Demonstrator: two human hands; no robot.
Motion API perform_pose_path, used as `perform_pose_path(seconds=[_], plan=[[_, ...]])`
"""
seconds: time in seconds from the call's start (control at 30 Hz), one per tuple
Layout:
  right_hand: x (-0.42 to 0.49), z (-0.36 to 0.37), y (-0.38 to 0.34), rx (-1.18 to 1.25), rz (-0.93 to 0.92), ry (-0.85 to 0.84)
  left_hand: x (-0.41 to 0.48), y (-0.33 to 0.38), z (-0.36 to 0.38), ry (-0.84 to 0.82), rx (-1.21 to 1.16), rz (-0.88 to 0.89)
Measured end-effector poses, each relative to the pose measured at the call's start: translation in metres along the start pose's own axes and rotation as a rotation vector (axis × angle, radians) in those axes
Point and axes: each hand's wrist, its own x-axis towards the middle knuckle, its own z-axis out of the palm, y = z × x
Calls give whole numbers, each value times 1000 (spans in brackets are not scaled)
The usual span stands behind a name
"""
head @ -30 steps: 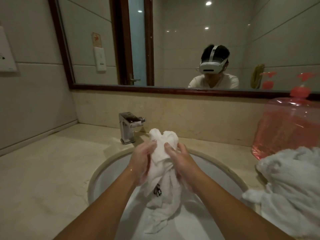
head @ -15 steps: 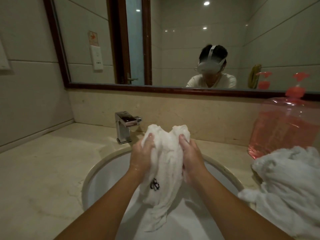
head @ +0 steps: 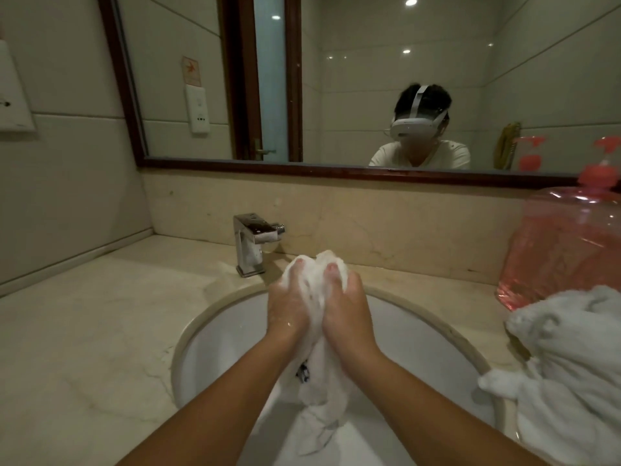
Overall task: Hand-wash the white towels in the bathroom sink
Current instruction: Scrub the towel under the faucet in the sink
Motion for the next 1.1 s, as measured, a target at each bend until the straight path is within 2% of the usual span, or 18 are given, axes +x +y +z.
perform_pose_path(seconds=[0.07,0.13,0.2,0.27,0.3,0.4,0.43,0.53,0.6,0.67,0.73,0.83,0.93,1.0,1.1], plan=[[14,-1,-4,60,45,69,-11,-1,8,-56,-28,-11],[13,0,-4,63,82,101,-8,-5,13,-26,9,-27],[3,0,4,-23,54,53,8,-6,10,11,191,17],[-4,-4,6,-52,37,41,11,-7,6,-40,397,117],[4,-5,4,-31,43,75,7,-7,8,-68,422,201],[24,-8,-6,59,116,138,-11,-5,12,-121,259,255],[24,-8,-3,27,106,112,-6,-7,13,-100,254,256],[4,-8,8,-48,32,-42,13,-6,4,-23,447,282],[10,-8,3,-8,46,-34,8,-7,-1,-70,578,416],[23,-8,-12,109,117,40,-5,-6,1,-164,520,516],[24,-6,-14,116,134,28,-3,-4,3,-157,443,448],[-4,-9,-3,-23,17,-120,25,-10,0,-35,324,275],[12,-16,-9,-12,-1,-38,4,-8,6,-116,158,285],[25,-15,-17,98,87,13,-9,-11,13,-169,191,352],[8,-9,-4,-26,96,-58,13,-15,11,-47,242,328]])
